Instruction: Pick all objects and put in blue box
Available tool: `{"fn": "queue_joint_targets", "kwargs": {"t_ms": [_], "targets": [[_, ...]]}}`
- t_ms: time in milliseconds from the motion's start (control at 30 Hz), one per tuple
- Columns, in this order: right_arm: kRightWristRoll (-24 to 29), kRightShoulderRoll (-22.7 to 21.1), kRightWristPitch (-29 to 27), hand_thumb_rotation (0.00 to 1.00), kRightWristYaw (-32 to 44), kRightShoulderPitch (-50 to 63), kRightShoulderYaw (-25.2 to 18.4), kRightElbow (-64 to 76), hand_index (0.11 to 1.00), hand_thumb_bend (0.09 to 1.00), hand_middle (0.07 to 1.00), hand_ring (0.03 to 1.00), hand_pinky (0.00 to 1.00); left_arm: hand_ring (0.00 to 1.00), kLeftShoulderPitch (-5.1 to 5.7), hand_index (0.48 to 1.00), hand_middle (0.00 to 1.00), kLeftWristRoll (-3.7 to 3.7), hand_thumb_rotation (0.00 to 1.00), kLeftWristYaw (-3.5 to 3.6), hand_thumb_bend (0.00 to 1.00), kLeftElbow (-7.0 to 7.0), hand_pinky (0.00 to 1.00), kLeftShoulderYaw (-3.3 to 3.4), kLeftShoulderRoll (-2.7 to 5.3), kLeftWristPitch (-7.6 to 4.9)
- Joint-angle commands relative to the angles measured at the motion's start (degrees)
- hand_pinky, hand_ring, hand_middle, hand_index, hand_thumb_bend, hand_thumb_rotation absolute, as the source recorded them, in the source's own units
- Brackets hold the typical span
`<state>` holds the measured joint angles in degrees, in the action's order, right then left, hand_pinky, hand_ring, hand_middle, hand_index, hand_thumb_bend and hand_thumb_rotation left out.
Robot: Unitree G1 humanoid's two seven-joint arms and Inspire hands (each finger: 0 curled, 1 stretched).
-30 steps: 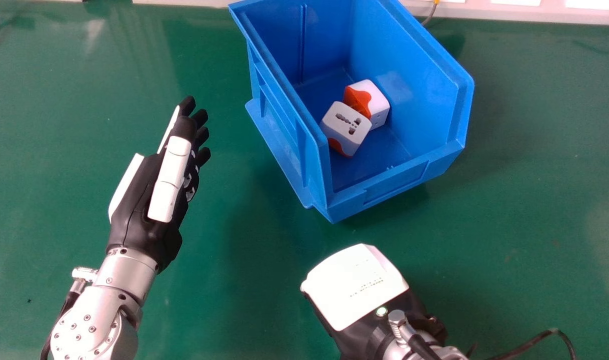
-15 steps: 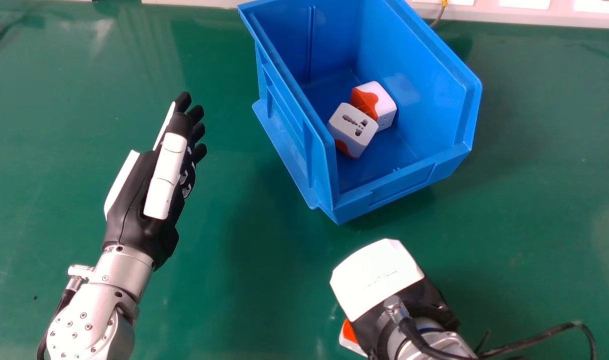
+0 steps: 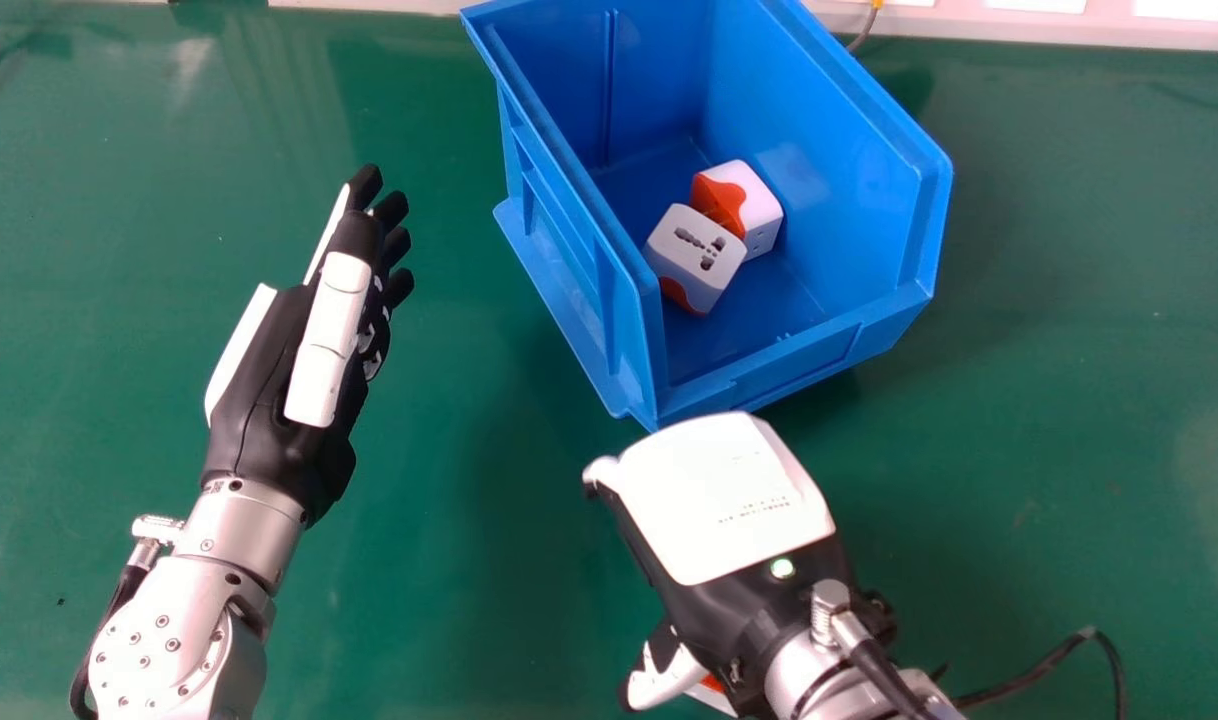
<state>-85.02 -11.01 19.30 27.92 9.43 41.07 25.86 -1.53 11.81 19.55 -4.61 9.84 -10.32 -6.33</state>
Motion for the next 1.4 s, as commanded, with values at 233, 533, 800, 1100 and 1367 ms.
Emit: {"fn": "queue_joint_targets", "kwargs": {"t_ms": [233, 533, 800, 1100, 1367], "targets": [[28.86, -5.88, -4.63, 0.19, 4.83, 14.82, -12.47, 22.33, 0.688, 0.652, 0.667, 0.597, 0.46, 1.00, 0.86, 0.998, 0.99, 0.83, 0.95, -1.28, 0.78, 5.23, 1.00, -0.42, 0.33, 1.54], [37.62, -14.39, -7.67, 0.15, 12.60, 16.56, -18.08, 24.09, 0.647, 0.627, 0.635, 0.585, 0.46, 1.00, -0.60, 0.997, 0.99, 0.26, 0.95, -0.86, 0.78, 2.83, 1.00, -0.02, -0.37, 0.50], [36.72, -12.07, -12.72, 0.15, 5.07, 15.86, -17.34, 20.05, 0.647, 0.627, 0.635, 0.585, 0.46, 1.00, -1.61, 0.997, 0.99, 0.18, 0.95, 0.24, 0.78, -0.02, 1.00, 0.28, -1.25, -2.32], [32.97, -14.42, -16.25, 0.15, 1.11, 17.19, -21.54, 19.21, 0.743, 0.754, 0.741, 0.710, 0.57, 1.00, -2.11, 0.998, 0.99, 0.25, 0.95, 0.42, 0.79, -1.36, 1.00, 0.18, -1.40, -3.43], [26.68, -14.04, -18.57, 0.16, -0.88, 17.05, -22.58, 18.82, 0.790, 0.804, 0.793, 0.768, 0.64, 1.00, -2.28, 0.997, 0.99, 0.41, 0.95, 0.65, 0.79, -1.83, 0.99, 0.20, -1.83, -3.45]]}}
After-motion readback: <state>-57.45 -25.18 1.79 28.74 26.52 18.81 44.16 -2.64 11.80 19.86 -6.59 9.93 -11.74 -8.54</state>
